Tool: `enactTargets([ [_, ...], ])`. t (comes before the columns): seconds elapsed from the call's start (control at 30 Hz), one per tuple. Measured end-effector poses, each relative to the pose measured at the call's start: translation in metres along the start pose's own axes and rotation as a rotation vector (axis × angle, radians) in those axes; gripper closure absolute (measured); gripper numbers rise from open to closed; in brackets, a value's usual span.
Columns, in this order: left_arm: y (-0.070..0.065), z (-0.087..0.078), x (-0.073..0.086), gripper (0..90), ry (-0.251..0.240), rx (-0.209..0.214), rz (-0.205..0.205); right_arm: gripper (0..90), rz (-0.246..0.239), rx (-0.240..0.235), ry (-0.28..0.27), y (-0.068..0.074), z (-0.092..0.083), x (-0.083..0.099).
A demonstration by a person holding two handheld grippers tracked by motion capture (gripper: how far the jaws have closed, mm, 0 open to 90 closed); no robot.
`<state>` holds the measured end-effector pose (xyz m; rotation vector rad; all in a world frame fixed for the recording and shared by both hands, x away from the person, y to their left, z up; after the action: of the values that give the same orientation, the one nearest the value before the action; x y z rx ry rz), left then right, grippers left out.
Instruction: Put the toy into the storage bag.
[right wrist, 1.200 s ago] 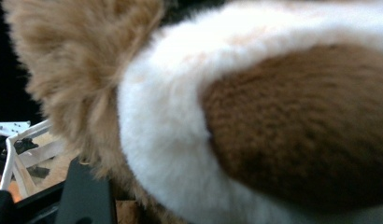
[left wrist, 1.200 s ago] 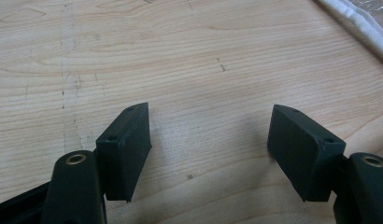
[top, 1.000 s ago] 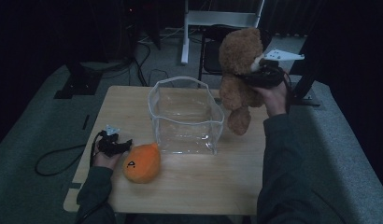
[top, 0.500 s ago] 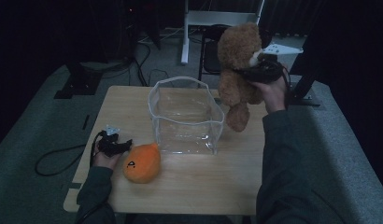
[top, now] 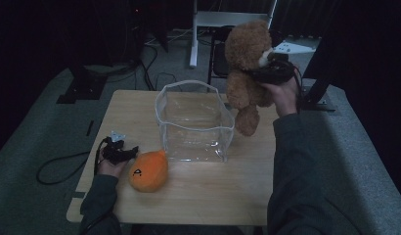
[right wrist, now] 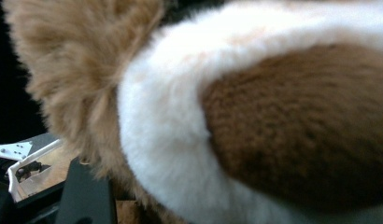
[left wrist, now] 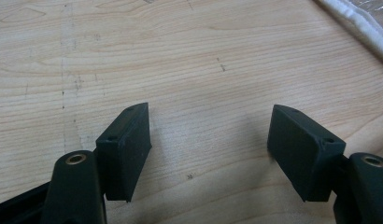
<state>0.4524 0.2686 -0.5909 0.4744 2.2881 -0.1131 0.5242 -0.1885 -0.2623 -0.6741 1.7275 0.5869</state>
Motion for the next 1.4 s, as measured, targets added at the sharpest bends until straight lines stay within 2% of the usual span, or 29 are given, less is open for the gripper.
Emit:
enactTargets([
  [0.83,0.000,0.000,0.000,30.6,0.000,0.000,0.000,34.1,-0.014,-0.015,-0.005,0.009,0.007,-0.014],
  [1.4,0.000,0.000,0.000,30.6,0.000,0.001,-0.002,34.1,-0.020,-0.030,-0.017,0.019,0.020,-0.025],
])
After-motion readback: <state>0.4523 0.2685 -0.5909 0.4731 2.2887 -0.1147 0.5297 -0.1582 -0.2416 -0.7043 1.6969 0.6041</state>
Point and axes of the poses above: each handheld gripper's, and its own axes: z roughly forward along the jaws, x roughly out of its underside, y roughly to its left, the point moved 7 cm from there along z, roughly forward along the jaws, and after that the axes turned 4 degrees about z, right-handed, at the moved point
